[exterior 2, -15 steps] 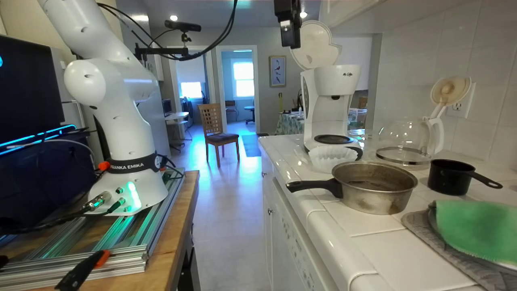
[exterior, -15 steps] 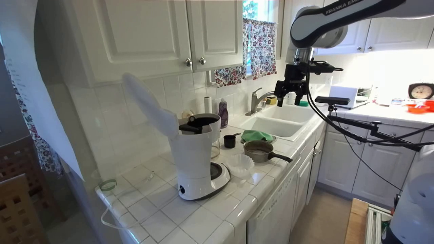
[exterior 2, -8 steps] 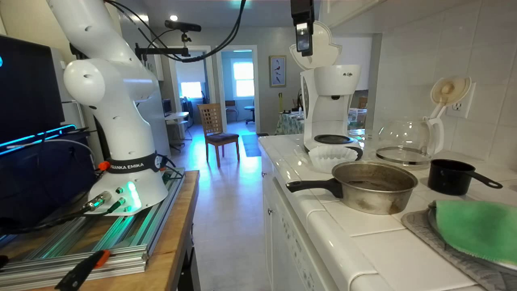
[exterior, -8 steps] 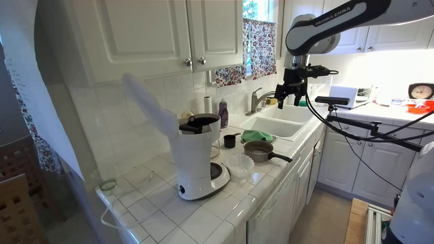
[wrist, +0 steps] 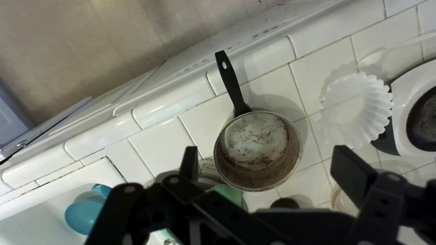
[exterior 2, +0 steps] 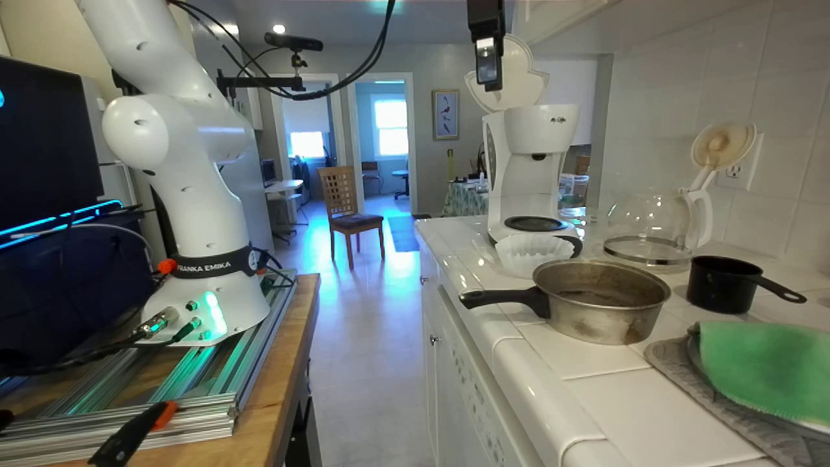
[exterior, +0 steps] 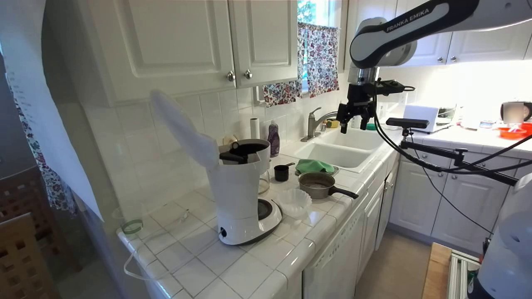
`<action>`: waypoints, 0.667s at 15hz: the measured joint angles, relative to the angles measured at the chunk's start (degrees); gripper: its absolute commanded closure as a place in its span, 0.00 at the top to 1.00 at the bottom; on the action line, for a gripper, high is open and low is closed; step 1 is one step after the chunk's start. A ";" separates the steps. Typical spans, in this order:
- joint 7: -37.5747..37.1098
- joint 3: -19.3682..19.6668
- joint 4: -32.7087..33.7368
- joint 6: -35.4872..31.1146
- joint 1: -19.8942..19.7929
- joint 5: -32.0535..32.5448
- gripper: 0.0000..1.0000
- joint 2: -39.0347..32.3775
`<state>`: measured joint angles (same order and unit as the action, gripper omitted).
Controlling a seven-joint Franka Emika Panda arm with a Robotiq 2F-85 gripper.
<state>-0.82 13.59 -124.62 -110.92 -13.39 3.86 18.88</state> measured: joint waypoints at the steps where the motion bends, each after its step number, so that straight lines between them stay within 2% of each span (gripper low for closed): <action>1: 0.00 0.27 0.39 -0.34 -0.17 0.43 1.00 -0.65; 4: 0.97 2.20 3.28 -2.42 -1.26 1.00 1.00 -5.12; 10: 7.82 5.60 11.29 -8.46 -2.41 0.71 1.00 -16.37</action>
<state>7.00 19.19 -113.33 -119.38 -15.81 4.57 2.51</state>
